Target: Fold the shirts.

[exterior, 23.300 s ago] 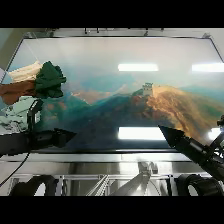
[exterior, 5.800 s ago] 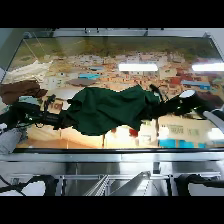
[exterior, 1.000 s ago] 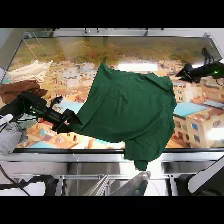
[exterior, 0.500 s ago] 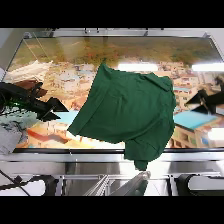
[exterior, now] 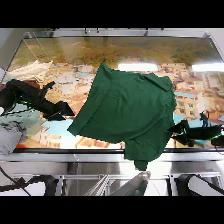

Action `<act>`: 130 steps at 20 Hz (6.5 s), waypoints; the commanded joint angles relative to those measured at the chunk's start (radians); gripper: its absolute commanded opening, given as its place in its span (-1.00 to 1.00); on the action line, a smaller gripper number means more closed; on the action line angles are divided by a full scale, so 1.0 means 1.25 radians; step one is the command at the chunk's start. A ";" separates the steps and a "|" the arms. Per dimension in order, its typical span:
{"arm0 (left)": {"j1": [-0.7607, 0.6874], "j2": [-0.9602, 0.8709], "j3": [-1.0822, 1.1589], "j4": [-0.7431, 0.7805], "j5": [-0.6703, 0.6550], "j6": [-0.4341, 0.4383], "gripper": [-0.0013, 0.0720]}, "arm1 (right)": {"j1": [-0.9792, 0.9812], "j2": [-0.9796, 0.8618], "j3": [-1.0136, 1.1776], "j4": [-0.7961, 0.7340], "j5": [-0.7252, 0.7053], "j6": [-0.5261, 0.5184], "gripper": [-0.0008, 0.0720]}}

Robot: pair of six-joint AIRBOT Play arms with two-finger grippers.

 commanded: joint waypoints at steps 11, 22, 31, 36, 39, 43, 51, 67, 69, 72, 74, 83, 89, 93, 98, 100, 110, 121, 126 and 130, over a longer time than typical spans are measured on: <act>-0.106 -0.022 0.001 0.242 -0.030 -0.012 0.96 | 0.131 0.011 -0.075 0.191 -0.097 -0.168 -0.92; -0.107 -0.171 0.006 0.059 -0.002 0.089 -0.78 | 0.131 0.011 -0.075 0.192 -0.094 -0.176 -0.92; 0.064 0.039 0.209 -0.652 0.345 0.281 -0.91 | -0.003 0.162 0.191 0.704 0.541 -0.382 -0.92; 0.131 0.318 0.452 -0.683 0.266 0.284 -0.91 | -0.107 0.345 0.627 0.903 0.488 -0.292 -0.92; 0.280 0.454 0.601 -0.682 0.169 0.284 -0.91 | -0.201 0.379 0.838 0.901 0.439 -0.276 -0.92; 0.474 0.523 0.601 -0.669 0.157 0.255 -0.91 | -0.229 0.367 0.904 0.706 0.335 -0.259 -0.92; 0.144 0.298 0.147 -0.665 0.047 0.241 -0.91 | 0.069 0.126 0.752 0.423 0.262 -0.305 -0.92; 0.157 0.477 0.481 -0.682 0.238 0.127 -0.90 | 0.077 0.457 0.761 0.425 0.307 -0.208 -0.92; 0.253 0.517 0.564 -0.665 0.237 0.136 -0.90 | 0.026 0.503 0.806 0.391 0.252 -0.188 -0.93; 0.347 0.472 0.611 -0.659 0.235 0.105 -0.90 | -0.050 0.466 0.873 0.304 0.213 -0.148 -0.93; 0.328 0.405 0.574 -0.645 0.237 0.084 -0.90 | -0.036 0.391 0.864 0.307 0.228 -0.154 -0.92; 0.031 -0.038 0.199 -0.337 -0.146 0.179 -0.81 | 0.252 -0.160 0.639 0.151 -0.040 -0.280 -0.92; 0.061 -0.390 0.375 -0.584 -0.039 0.208 0.96 | 0.237 -0.400 0.696 0.211 -0.224 -0.382 0.45; 0.117 -0.404 0.496 -0.579 0.145 0.128 0.96 | 0.151 -0.360 0.713 0.159 -0.112 -0.337 0.42; 0.176 -0.243 0.341 -0.480 0.230 0.125 0.95 | -0.023 -0.302 0.612 0.144 0.193 -0.290 0.07; 0.202 -0.147 0.205 -0.393 0.207 0.143 0.95 | -0.088 -0.236 0.490 0.063 0.193 -0.260 0.07; 0.338 0.124 -0.284 -0.329 0.049 0.210 0.96 | -0.232 -0.050 0.092 -0.215 0.054 -0.186 0.68; 0.396 0.130 -0.347 -0.180 0.008 0.178 0.95 | -0.045 -0.154 0.063 -0.099 0.060 -0.271 -0.72; 0.320 0.129 -0.347 -0.013 -0.018 0.080 0.95 | -0.045 -0.154 0.070 -0.083 0.052 -0.269 -0.92; 0.208 0.071 -0.346 -0.023 -0.028 0.065 0.93 | -0.044 -0.154 0.072 -0.062 0.055 -0.275 -0.92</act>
